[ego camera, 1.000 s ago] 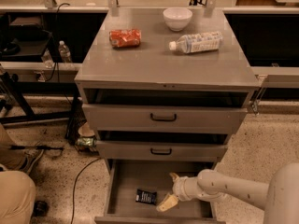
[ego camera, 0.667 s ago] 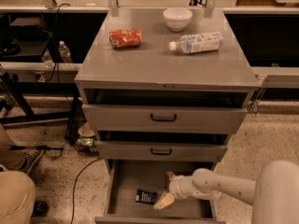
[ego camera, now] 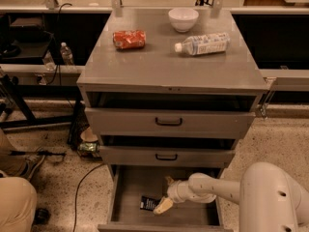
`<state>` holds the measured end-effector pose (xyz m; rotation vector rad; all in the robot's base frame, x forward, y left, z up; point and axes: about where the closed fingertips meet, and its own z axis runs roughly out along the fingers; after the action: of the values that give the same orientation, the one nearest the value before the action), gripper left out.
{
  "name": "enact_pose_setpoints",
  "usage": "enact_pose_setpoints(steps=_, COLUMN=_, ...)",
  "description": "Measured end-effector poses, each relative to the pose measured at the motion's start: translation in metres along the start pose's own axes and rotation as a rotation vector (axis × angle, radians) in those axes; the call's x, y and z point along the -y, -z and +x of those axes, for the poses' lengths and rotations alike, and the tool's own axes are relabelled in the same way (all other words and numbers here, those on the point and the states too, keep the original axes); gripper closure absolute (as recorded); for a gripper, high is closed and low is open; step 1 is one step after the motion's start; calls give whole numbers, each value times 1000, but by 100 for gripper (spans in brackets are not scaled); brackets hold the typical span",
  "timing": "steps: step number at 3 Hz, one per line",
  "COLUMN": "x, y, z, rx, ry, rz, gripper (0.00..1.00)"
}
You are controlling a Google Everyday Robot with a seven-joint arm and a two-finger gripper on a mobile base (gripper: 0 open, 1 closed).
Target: Pick rxbar blueberry from bottom drawer and place on counter
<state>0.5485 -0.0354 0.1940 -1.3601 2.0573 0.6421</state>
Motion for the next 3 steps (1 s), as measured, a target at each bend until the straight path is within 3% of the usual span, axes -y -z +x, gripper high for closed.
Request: enact_pose_setpoints(steps=3, x=-15, y=-55, z=14, rx=-45, ry=81, rz=-40, gripper=0)
